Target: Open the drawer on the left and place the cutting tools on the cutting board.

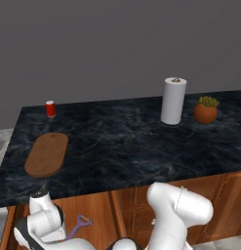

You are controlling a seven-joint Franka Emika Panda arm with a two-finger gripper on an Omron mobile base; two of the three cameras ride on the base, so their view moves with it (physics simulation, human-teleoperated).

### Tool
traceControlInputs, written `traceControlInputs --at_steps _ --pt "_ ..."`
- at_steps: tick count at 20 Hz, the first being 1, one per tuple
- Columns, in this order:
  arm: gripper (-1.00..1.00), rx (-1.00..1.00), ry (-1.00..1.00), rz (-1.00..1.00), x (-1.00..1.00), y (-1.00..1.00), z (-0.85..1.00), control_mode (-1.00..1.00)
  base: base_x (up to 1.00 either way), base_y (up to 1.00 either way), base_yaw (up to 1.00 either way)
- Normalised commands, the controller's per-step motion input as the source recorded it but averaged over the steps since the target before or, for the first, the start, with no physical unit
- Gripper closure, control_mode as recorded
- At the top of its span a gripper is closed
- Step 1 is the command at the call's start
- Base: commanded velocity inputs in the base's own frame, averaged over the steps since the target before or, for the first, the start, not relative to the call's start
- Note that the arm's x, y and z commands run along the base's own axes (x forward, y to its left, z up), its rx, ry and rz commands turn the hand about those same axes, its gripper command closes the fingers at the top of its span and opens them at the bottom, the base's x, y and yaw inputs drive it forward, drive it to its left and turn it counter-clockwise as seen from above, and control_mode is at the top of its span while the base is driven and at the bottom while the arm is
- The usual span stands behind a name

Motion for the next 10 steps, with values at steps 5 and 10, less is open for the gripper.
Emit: traceControlInputs --at_steps 5,10 --pt "-1.0 0.0 -0.01 0.0 -0.01 -0.01 0.01 -1.0 0.0 0.0 0.0" --pt "-1.0 0.06 -0.09 0.0 -0.22 -0.17 0.23 -1.0 0.0 0.0 0.0"
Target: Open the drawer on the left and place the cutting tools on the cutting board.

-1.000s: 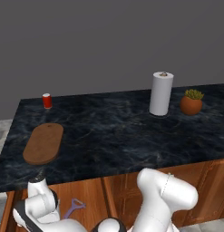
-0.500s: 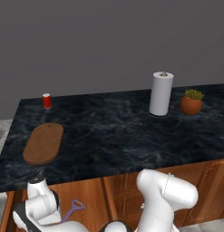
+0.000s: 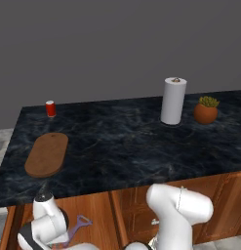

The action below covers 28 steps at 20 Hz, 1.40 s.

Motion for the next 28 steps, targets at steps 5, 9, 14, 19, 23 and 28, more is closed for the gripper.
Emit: traceControlInputs --at_steps 5,9,14,19,23,28 --pt "-1.0 0.0 0.0 0.0 0.0 0.0 0.0 -1.0 0.0 0.0 0.0" --pt "-1.0 0.0 0.0 0.0 0.0 0.0 0.0 -1.0 0.0 0.0 0.0" --pt "-1.0 0.0 0.0 -0.03 0.27 0.0 0.0 -1.0 0.0 0.0 0.0" --pt "-1.0 0.0 0.01 -0.04 0.18 0.0 -0.12 -1.0 0.0 0.0 0.0" --pt "-1.0 -0.04 0.03 -0.03 0.0 0.01 -0.51 -1.0 0.0 0.0 0.0" --pt "-1.0 -0.11 0.07 -0.05 -0.04 0.11 -0.95 -1.0 0.0 0.0 0.0"
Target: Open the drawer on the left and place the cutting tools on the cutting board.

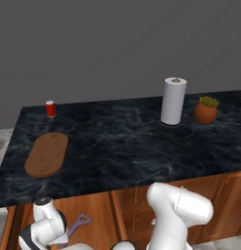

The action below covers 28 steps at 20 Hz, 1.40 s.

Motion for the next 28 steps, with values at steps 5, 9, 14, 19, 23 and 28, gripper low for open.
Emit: traceControlInputs --at_steps 5,9,14,19,23,28 --pt "1.0 -0.11 0.01 -0.01 0.0 0.26 -0.26 -1.0 0.0 0.0 0.0" --pt "1.0 -0.02 -0.03 -0.01 -0.24 0.09 -0.01 -1.0 0.0 0.0 0.0" --pt "1.0 0.0 -0.13 -0.09 -0.61 0.02 0.06 -1.0 0.0 0.0 0.0" --pt "1.0 0.0 -0.25 -0.19 -0.55 0.0 0.88 -1.0 0.0 0.0 0.0" --pt "1.0 0.0 -0.32 -0.25 -0.37 0.0 1.0 -1.0 0.0 0.0 0.0" --pt "1.0 0.0 -0.3 -0.27 -0.19 -0.02 1.0 -1.0 0.0 0.0 0.0"
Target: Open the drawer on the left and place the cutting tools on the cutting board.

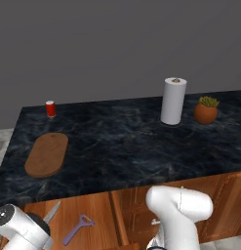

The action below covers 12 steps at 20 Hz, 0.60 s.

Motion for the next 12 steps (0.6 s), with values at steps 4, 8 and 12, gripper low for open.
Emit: traceControlInputs --at_steps 4,8,12 --pt "1.0 0.0 -0.31 -0.27 0.04 -0.12 1.0 -1.0 0.0 0.0 0.0" --pt "1.0 0.0 -0.3 -0.23 0.31 -0.31 1.0 -1.0 0.0 0.0 0.0" --pt "1.0 0.0 -0.2 -0.21 0.62 -0.39 1.0 -1.0 0.0 0.0 0.0"
